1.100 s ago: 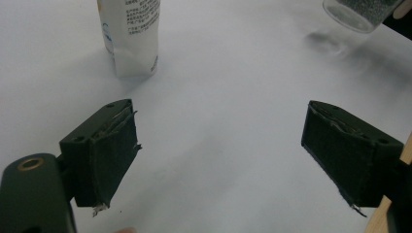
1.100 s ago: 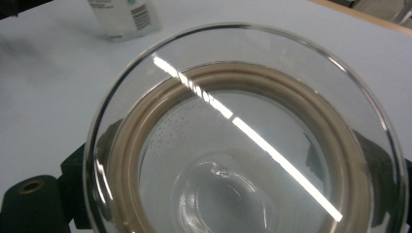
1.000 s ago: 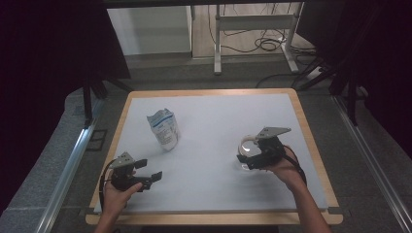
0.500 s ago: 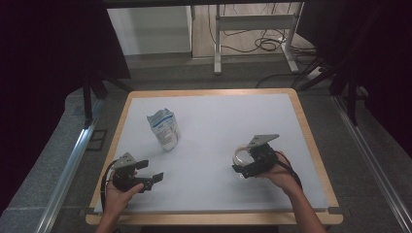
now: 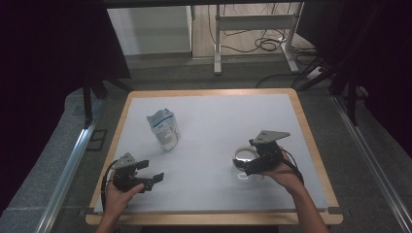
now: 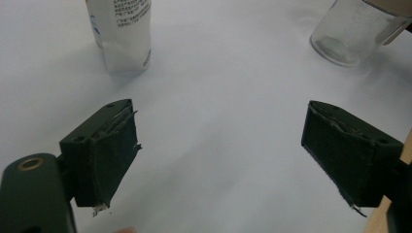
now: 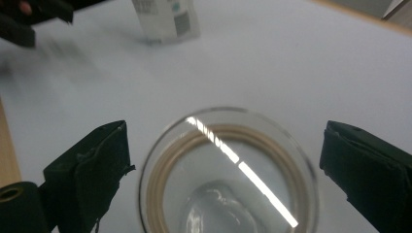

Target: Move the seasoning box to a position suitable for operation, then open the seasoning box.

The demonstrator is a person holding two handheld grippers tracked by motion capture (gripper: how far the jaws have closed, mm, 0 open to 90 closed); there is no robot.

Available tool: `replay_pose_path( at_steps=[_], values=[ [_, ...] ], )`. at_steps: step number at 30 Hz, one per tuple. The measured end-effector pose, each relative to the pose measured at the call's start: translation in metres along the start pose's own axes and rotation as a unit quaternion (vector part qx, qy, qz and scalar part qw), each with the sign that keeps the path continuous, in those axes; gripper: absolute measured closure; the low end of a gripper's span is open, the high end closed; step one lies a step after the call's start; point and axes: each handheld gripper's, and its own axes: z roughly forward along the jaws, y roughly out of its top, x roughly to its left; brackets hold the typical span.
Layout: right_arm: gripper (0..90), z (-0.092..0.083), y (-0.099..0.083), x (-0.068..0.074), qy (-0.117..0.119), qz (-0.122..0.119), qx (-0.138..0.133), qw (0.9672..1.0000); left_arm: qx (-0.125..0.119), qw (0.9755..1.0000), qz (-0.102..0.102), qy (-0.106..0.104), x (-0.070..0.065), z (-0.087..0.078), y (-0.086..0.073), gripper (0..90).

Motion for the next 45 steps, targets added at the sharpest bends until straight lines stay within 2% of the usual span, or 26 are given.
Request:
replay_pose_path(
  at_steps=[1, 5, 6, 7, 8, 9, 10, 11, 12, 15, 16, 17, 19, 20, 21, 22, 23, 24, 26, 28, 32, 38, 45],
  values=[
    [8.3, -0.009, 0.001, -0.001, -0.005, 0.009, -0.022, 0.9997, 0.000, 1.0000, 0.001, 0.000, 0.000, 0.000, 0.000, 13.5],
    [14.7, -0.022, -0.001, -0.001, -0.022, 0.027, -0.042, 0.9985, 0.001, 1.0000, 0.002, 0.001, 0.000, 0.000, 0.000, 13.5],
    [21.0, -0.030, -0.005, -0.002, -0.038, 0.041, -0.055, 0.9969, 0.001, 1.0000, 0.000, 0.001, -0.001, 0.000, -0.001, 13.5],
    [23.8, -0.033, -0.007, -0.001, -0.054, 0.047, -0.055, 0.9959, 0.001, 1.0000, 0.000, 0.001, 0.000, 0.000, -0.001, 13.5],
    [26.2, -0.036, -0.009, 0.000, -0.070, 0.047, -0.056, 0.9949, 0.002, 1.0000, 0.000, 0.002, 0.000, 0.001, -0.001, 13.5],
    [26.2, -0.036, -0.009, 0.000, -0.070, 0.047, -0.056, 0.9949, 0.002, 1.0000, 0.000, 0.002, 0.000, 0.001, -0.001, 13.5],
    [29.0, -0.039, -0.011, 0.001, -0.082, 0.047, -0.059, 0.9938, 0.003, 1.0000, 0.000, 0.002, 0.000, 0.001, -0.001, 13.5],
    [35.6, -0.045, -0.016, 0.003, -0.101, 0.052, -0.063, 0.9915, 0.003, 1.0000, 0.001, 0.002, 0.000, 0.001, -0.001, 13.5],
    [35.6, -0.045, -0.016, 0.003, -0.101, 0.052, -0.063, 0.9915, 0.004, 1.0000, 0.002, 0.002, 0.000, 0.002, -0.001, 13.5],
    [50.3, -0.053, -0.026, 0.008, -0.117, 0.057, -0.076, 0.9885, 0.005, 1.0000, 0.002, 0.003, -0.001, 0.002, -0.001, 13.5],
    [50.3, -0.053, -0.026, 0.008, -0.117, 0.057, -0.076, 0.9885, 0.005, 1.0000, 0.002, 0.003, -0.001, 0.002, -0.001, 13.5],
    [58.9, -0.057, -0.031, 0.011, -0.124, 0.054, -0.080, 0.9876, 0.006, 1.0000, 0.003, 0.003, -0.001, 0.003, -0.002, 13.5],
    [69.8, -0.060, -0.036, 0.012, -0.127, 0.056, -0.083, 0.9869, 0.007, 1.0000, 0.002, 0.004, -0.002, 0.003, -0.002, 13.5],
    [69.8, -0.060, -0.036, 0.012, -0.127, 0.056, -0.083, 0.9869, 0.007, 1.0000, 0.002, 0.004, -0.002, 0.003, -0.002, 13.5],
    [82.4, -0.064, -0.041, 0.013, -0.122, 0.059, -0.085, 0.9872, 0.008, 1.0000, 0.003, 0.003, -0.002, 0.003, -0.002, 13.6],
    [87.0, -0.066, -0.043, 0.013, -0.115, 0.062, -0.089, 0.9874, 0.009, 0.9999, 0.006, 0.002, -0.002, 0.004, -0.002, 13.7],
    [87.0, -0.066, -0.043, 0.013, -0.115, 0.062, -0.089, 0.9874, 0.009, 0.9999, 0.006, 0.002, -0.002, 0.004, -0.002, 13.7],
    [90.0, -0.069, -0.047, 0.013, -0.104, 0.066, -0.092, 0.9881, 0.010, 0.9999, 0.008, 0.000, -0.003, 0.004, -0.002, 13.8],
    [90.0, -0.071, -0.049, 0.014, -0.102, 0.062, -0.082, 0.9894, 0.012, 0.9999, 0.011, -0.001, -0.004, 0.005, -0.002, 14.1],
    [90.0, -0.072, -0.051, 0.015, -0.097, 0.063, -0.085, 0.9897, 0.013, 0.9999, 0.010, -0.003, -0.005, 0.006, -0.002, 14.3],
    [90.0, -0.073, -0.052, 0.018, -0.099, 0.059, -0.084, 0.9898, 0.014, 0.9998, 0.014, -0.006, -0.007, 0.007, -0.002, 15.3],
    [90.0, -0.074, -0.054, 0.022, -0.109, 0.058, -0.089, 0.9884, 0.011, 0.9997, 0.016, -0.012, -0.012, 0.009, -0.001, 15.5],
    [90.0, -0.072, -0.056, 0.024, -0.111, 0.056, -0.085, 0.9886, 0.012, 0.9996, 0.020, -0.013, -0.015, 0.012, -0.002, 17.8]
  ],
)
